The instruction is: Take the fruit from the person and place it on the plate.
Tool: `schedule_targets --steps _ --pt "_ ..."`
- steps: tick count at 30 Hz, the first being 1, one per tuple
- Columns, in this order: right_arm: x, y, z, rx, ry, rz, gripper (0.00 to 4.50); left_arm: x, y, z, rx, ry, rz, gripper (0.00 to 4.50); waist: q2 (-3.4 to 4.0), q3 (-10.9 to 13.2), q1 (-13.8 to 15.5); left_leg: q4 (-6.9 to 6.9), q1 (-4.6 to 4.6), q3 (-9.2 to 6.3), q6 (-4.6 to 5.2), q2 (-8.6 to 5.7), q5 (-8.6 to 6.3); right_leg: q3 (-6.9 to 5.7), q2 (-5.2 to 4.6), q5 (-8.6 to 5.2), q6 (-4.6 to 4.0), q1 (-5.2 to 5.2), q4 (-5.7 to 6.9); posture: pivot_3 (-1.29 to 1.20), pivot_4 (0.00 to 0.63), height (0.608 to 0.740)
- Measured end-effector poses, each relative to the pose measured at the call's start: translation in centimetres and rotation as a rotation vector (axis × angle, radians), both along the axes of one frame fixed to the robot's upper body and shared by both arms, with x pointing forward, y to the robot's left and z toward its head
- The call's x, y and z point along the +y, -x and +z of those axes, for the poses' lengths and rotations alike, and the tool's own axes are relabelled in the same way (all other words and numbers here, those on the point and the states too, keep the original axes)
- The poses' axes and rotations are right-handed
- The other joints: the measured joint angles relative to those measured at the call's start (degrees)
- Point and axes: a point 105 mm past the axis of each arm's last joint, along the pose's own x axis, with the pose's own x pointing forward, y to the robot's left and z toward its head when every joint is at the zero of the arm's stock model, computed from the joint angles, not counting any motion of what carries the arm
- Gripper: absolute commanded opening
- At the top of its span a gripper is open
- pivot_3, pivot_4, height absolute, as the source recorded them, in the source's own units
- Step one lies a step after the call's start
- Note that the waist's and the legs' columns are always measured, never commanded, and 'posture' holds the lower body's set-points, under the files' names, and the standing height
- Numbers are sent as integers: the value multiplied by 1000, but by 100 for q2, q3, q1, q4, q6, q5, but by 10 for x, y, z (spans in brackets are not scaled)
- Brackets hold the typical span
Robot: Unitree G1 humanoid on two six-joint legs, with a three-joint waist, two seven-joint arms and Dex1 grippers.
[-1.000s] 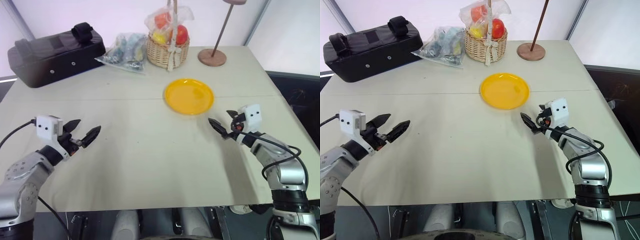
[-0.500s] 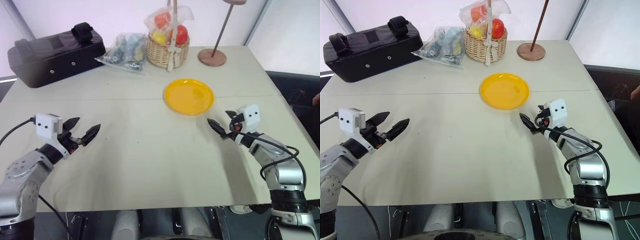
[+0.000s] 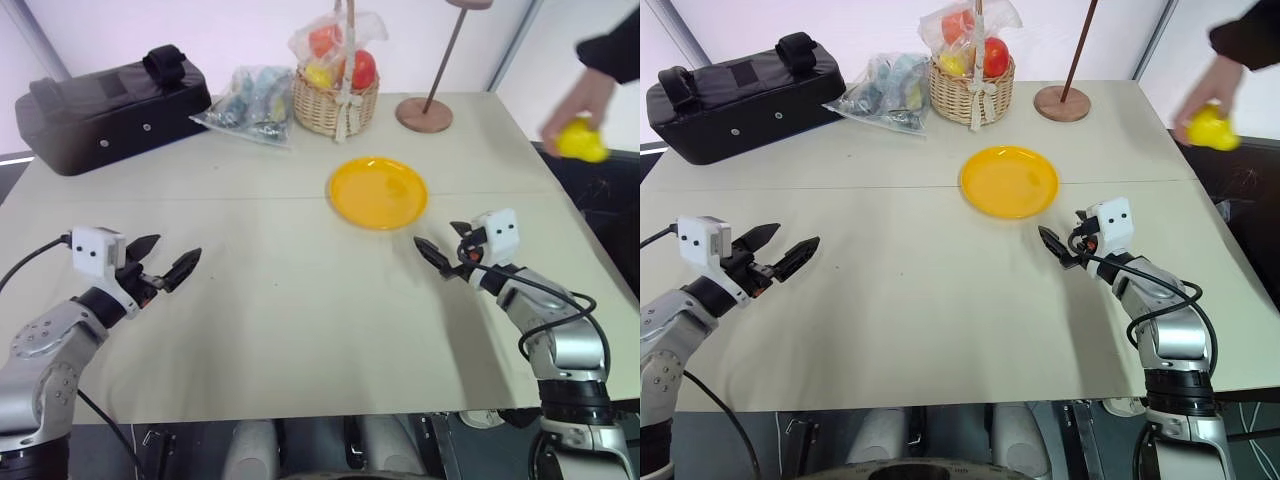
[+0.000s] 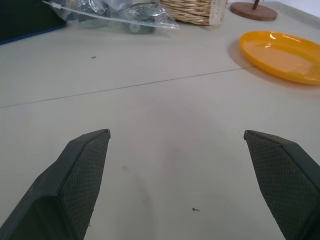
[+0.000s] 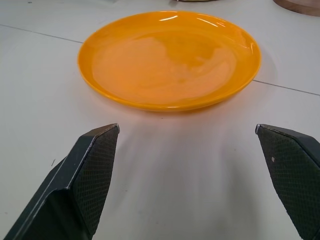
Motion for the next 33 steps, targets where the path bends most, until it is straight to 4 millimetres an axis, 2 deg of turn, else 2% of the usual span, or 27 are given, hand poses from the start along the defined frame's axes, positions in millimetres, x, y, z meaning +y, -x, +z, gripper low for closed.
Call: schedule_targets --steps 8,12,16,18,21,23,28,30,33 --pt "0 0 0 -2 -1 -4 4466 2 -3 2 -6 3 8 4500 0 0 0 0 0 0 0 0 0 0 0 0 0 0 0 0 150 740" --pt "0 0 0 -2 1 -3 4466 9 -10 2 -7 -5 35 4500 0 0 5 1 0 0 0 0 0 0 2 0 0 0 0 0 150 740" --pt "3 -1 -1 1 4 5 4466 9 -20 18 -43 12 7 4500 0 0 10 2 0 0 0 0 0 -1 1 0 0 1 1 0 150 740" --pt "4 -1 0 -2 6 8 4466 5 -26 34 -65 16 -63 4500 -2 0 15 4 -1 -3 0 0 0 -4 5 0 0 1 1 0 150 740" --pt "5 -2 1 -6 9 11 4466 -6 -29 71 -101 2 -231 4500 -2 0 2 3 0 0 0 0 0 -2 5 1 1 1 0 0 150 740" --pt "6 -3 3 -12 9 13 4466 -16 -26 81 -79 13 -343 4500 1 -1 -2 3 0 2 0 0 0 -1 5 1 3 1 1 0 150 740" --pt "5 -4 5 -13 15 12 4466 -43 -11 91 33 65 -645 4500 1 0 -18 1 1 -1 0 1 0 -1 8 0 5 0 2 0 150 740" --pt "3 -5 9 -8 26 7 4466 -49 -7 93 54 65 -710 4500 3 1 -22 2 1 1 0 0 0 0 8 0 5 0 2 0 150 740" --pt "3 -14 34 -38 31 -9 4466 -58 -7 92 77 59 -768 4500 4 1 -30 3 1 -1 0 0 0 1 8 0 3 -1 5 0 150 740"
